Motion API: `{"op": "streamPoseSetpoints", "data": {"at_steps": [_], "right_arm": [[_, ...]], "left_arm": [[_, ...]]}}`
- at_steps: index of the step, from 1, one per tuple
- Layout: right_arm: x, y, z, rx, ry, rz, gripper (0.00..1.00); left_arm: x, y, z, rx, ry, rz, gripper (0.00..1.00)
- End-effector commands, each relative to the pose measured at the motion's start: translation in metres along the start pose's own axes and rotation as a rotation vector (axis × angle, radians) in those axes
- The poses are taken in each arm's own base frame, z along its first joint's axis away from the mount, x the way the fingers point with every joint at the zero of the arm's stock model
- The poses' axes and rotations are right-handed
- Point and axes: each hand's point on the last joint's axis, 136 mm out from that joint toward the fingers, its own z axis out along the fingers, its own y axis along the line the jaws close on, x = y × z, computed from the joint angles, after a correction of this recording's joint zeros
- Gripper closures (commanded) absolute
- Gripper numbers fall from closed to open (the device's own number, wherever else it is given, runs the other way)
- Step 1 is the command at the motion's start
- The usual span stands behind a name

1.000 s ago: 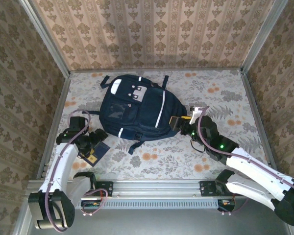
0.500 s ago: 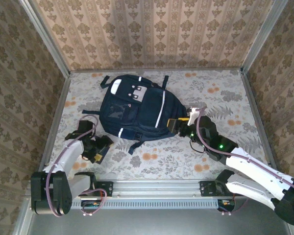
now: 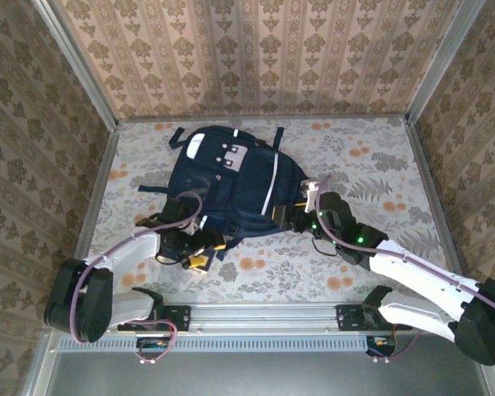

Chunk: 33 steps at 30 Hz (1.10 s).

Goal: Pack the student bag

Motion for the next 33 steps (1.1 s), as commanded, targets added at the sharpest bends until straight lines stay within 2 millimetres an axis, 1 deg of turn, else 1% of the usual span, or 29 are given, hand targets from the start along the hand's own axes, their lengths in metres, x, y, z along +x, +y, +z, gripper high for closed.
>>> {"op": "streamPoseSetpoints", "data": {"at_steps": [1, 4, 7, 9, 11, 14, 16, 19, 21, 23, 25, 27, 30, 33], "right_arm": [[-0.006, 0.023, 0.002, -0.078, 0.017, -0.048, 0.34], [0.002, 0.031, 0.013, -0.095, 0.070, -0.070, 0.37], [0.015, 0.033, 0.028, -0.102, 0.139, -0.066, 0.46], [0.025, 0.030, 0.040, -0.093, 0.183, -0.061, 0.56], [0.039, 0.030, 0.053, -0.084, 0.243, -0.060, 0.72], [0.060, 0.026, 0.072, -0.055, 0.332, -0.075, 0.90], [0.074, 0.022, 0.081, -0.034, 0.381, -0.077, 0.96], [0.088, 0.012, 0.087, 0.004, 0.409, -0.068, 0.99], [0.090, 0.003, 0.086, 0.036, 0.396, -0.065, 0.99], [0.089, -0.005, 0.082, 0.068, 0.381, -0.075, 0.98], [0.088, -0.013, 0.077, 0.101, 0.375, -0.089, 0.95], [0.086, -0.019, 0.072, 0.124, 0.373, -0.097, 0.91], [0.080, -0.026, 0.065, 0.142, 0.352, -0.089, 0.89], [0.083, -0.029, 0.064, 0.133, 0.360, -0.080, 0.89]], "left_arm": [[0.049, 0.050, 0.021, -0.177, 0.170, -0.044, 0.10], [0.058, 0.044, 0.025, -0.189, 0.202, 0.020, 0.12], [0.061, 0.037, 0.025, -0.207, 0.210, 0.073, 0.13], [0.067, 0.037, 0.025, -0.221, 0.221, 0.105, 0.13], [0.076, 0.044, 0.026, -0.259, 0.241, 0.131, 0.13], [0.088, 0.052, 0.030, -0.292, 0.275, 0.160, 0.13], [0.091, 0.053, 0.035, -0.296, 0.286, 0.177, 0.14], [0.085, 0.041, 0.041, -0.300, 0.275, 0.239, 0.15], [0.082, 0.021, 0.045, -0.276, 0.269, 0.319, 0.14], [0.088, -0.008, 0.051, -0.196, 0.292, 0.421, 0.13], [0.095, -0.025, 0.055, -0.174, 0.305, 0.505, 0.13], [0.098, -0.031, 0.056, -0.188, 0.312, 0.553, 0.12], [0.096, -0.033, 0.054, -0.200, 0.307, 0.568, 0.13], [0.092, -0.041, 0.045, -0.194, 0.267, 0.590, 0.13]]}}
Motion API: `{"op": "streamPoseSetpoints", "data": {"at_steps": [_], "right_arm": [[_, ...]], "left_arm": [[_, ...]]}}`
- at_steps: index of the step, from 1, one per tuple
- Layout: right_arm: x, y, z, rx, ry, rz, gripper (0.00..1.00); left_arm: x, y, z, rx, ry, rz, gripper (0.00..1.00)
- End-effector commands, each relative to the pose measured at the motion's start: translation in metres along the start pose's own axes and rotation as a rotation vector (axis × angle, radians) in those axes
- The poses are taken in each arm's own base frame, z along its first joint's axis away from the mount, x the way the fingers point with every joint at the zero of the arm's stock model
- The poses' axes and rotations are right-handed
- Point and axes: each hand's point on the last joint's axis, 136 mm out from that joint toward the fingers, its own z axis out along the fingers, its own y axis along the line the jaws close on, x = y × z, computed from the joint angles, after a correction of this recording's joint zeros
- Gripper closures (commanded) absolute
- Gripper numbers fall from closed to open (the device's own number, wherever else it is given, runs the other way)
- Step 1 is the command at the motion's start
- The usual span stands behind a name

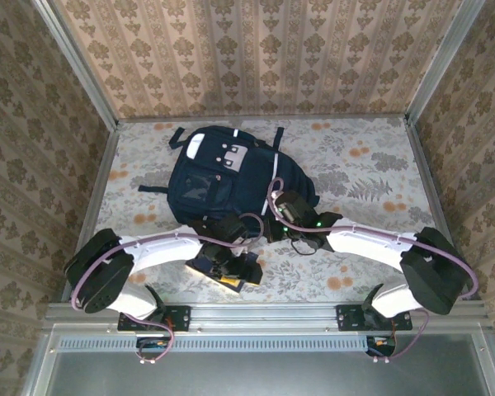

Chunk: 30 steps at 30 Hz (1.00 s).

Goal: Pack the student bag

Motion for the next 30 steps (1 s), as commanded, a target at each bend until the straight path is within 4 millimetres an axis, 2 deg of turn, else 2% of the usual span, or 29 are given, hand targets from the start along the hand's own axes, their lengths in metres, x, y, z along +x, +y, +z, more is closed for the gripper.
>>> {"op": "streamPoseSetpoints", "data": {"at_steps": [1, 4, 9, 11, 14, 17, 21, 25, 30], "right_arm": [[0.005, -0.009, -0.004, 0.023, 0.008, -0.014, 0.90], [0.009, -0.003, -0.001, -0.017, 0.035, -0.019, 0.92], [0.028, 0.004, 0.015, -0.068, 0.121, -0.016, 0.95], [0.035, 0.005, 0.017, -0.078, 0.144, -0.018, 0.95], [0.045, 0.010, 0.015, -0.113, 0.182, -0.027, 0.96], [0.058, 0.020, 0.011, -0.166, 0.222, -0.044, 0.95], [0.081, 0.031, 0.010, -0.218, 0.299, -0.063, 0.89], [0.102, 0.038, 0.012, -0.246, 0.377, -0.088, 0.83], [0.110, 0.038, 0.019, -0.219, 0.416, -0.113, 0.78]], "left_arm": [[-0.002, 0.011, -0.012, -0.086, -0.045, 0.046, 0.13], [-0.006, 0.003, -0.031, -0.061, -0.117, 0.079, 0.13], [-0.012, -0.024, -0.061, 0.066, -0.225, 0.150, 0.12], [-0.015, -0.023, -0.070, 0.054, -0.257, 0.149, 0.12], [-0.025, 0.012, -0.083, -0.054, -0.315, 0.028, 0.11], [-0.036, 0.057, -0.096, -0.108, -0.389, -0.178, 0.10], [-0.047, 0.103, -0.120, -0.259, -0.552, -0.310, 0.08], [-0.051, 0.126, -0.126, -0.308, -0.597, -0.379, 0.08], [-0.047, 0.138, -0.109, -0.321, -0.526, -0.393, 0.08]]}}
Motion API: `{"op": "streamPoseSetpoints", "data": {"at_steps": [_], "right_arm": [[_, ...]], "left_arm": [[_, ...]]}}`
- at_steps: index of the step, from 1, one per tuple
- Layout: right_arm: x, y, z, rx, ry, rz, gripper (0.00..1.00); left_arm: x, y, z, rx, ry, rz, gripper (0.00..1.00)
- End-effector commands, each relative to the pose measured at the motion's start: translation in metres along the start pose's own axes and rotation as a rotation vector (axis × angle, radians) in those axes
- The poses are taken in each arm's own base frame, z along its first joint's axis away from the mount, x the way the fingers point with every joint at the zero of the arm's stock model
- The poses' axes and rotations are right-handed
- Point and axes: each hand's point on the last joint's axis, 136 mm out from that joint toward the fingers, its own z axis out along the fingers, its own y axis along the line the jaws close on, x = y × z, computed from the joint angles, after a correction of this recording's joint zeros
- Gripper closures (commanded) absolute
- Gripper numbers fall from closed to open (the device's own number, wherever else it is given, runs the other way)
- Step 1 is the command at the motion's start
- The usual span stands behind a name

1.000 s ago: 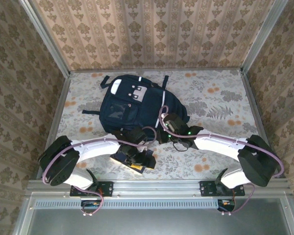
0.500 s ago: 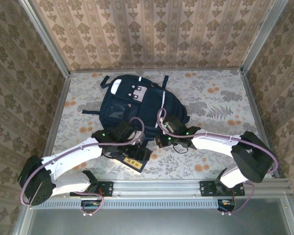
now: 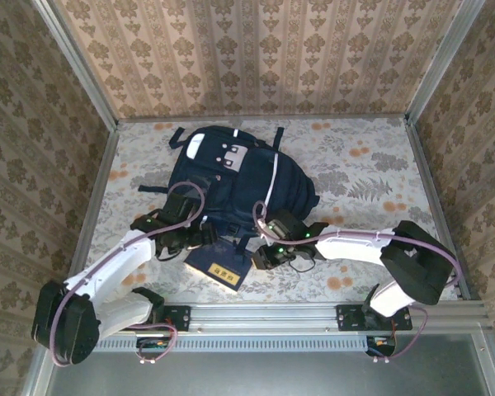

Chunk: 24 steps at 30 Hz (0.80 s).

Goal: Pack the student bag

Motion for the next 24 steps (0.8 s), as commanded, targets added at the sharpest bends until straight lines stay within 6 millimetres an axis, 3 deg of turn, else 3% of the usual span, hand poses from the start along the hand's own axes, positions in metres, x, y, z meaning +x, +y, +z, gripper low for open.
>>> {"op": "streamPoseSetpoints", "data": {"at_steps": [1, 8, 14, 20, 24], "right_arm": [[0.007, 0.002, 0.007, -0.010, 0.057, -0.009, 0.78], [0.006, -0.005, 0.024, 0.021, 0.102, 0.006, 0.78], [-0.017, -0.006, 0.028, 0.036, 0.057, 0.034, 0.78], [-0.052, -0.031, 0.010, 0.043, -0.072, 0.179, 0.74], [-0.056, -0.049, -0.004, -0.011, -0.134, 0.310, 0.67]], "left_arm": [[0.011, 0.012, 0.014, -0.041, 0.043, -0.003, 0.08], [0.031, 0.003, 0.029, 0.040, 0.136, -0.010, 0.08], [0.039, -0.016, 0.031, 0.141, 0.184, 0.010, 0.09], [0.048, -0.035, 0.031, 0.232, 0.237, 0.016, 0.09], [0.054, -0.059, 0.033, 0.293, 0.269, 0.075, 0.09]]}}
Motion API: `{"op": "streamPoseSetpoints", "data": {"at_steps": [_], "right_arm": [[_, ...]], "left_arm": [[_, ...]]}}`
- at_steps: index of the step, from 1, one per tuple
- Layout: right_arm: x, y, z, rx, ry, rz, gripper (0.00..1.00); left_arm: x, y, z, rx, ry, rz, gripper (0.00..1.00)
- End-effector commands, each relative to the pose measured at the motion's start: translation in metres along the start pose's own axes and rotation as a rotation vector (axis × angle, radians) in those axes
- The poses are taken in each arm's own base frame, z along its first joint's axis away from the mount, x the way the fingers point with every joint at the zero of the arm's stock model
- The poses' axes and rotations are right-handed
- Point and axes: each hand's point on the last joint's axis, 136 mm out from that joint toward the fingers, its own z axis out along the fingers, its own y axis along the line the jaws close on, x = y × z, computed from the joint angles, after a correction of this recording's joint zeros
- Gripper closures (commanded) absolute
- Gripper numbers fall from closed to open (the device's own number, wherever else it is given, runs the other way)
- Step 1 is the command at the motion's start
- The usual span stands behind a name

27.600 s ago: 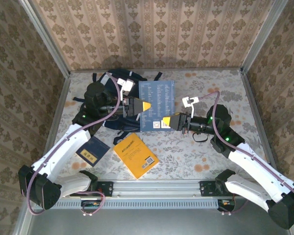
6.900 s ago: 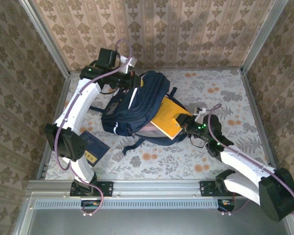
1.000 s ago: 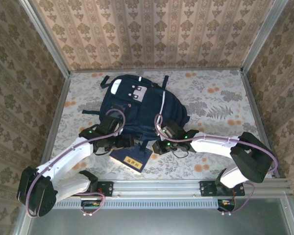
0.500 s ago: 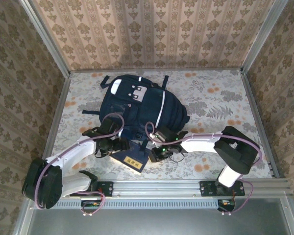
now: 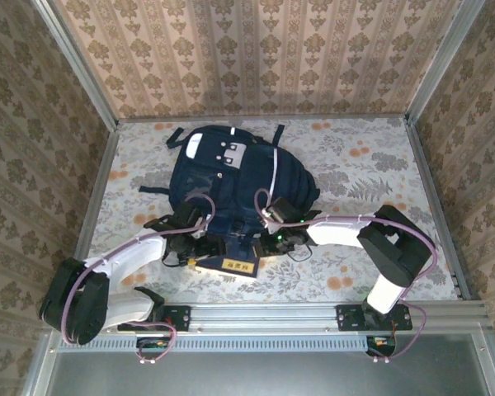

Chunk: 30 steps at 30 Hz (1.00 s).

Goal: Pack the student bag

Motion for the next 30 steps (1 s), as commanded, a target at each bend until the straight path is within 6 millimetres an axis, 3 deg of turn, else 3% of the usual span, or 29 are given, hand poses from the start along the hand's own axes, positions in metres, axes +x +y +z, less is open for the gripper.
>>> {"op": "streamPoseSetpoints", "data": {"at_steps": [1, 6, 12, 16, 21, 26, 30], "right_arm": [[-0.021, 0.003, -0.015, -0.104, -0.100, 0.104, 0.66], [-0.008, -0.019, -0.027, -0.112, -0.108, 0.217, 0.62], [0.009, -0.045, -0.048, -0.014, -0.125, 0.285, 0.59], [0.018, -0.042, -0.057, -0.050, -0.135, 0.301, 0.58], [0.030, -0.028, -0.047, -0.157, -0.055, 0.323, 0.59], [0.041, -0.028, -0.032, -0.180, 0.028, 0.359, 0.60], [0.039, -0.035, -0.040, -0.121, -0.011, 0.336, 0.60]], "left_arm": [[0.004, -0.046, 0.006, 0.171, 0.053, 0.082, 0.09], [0.009, -0.078, 0.026, 0.185, 0.128, 0.174, 0.10], [0.012, -0.098, 0.037, 0.193, 0.166, 0.234, 0.12], [0.013, -0.113, 0.035, 0.219, 0.171, 0.284, 0.11], [0.016, -0.122, 0.036, 0.231, 0.187, 0.325, 0.12], [0.018, -0.131, 0.036, 0.247, 0.199, 0.352, 0.12], [0.021, -0.131, 0.037, 0.241, 0.207, 0.362, 0.12]]}}
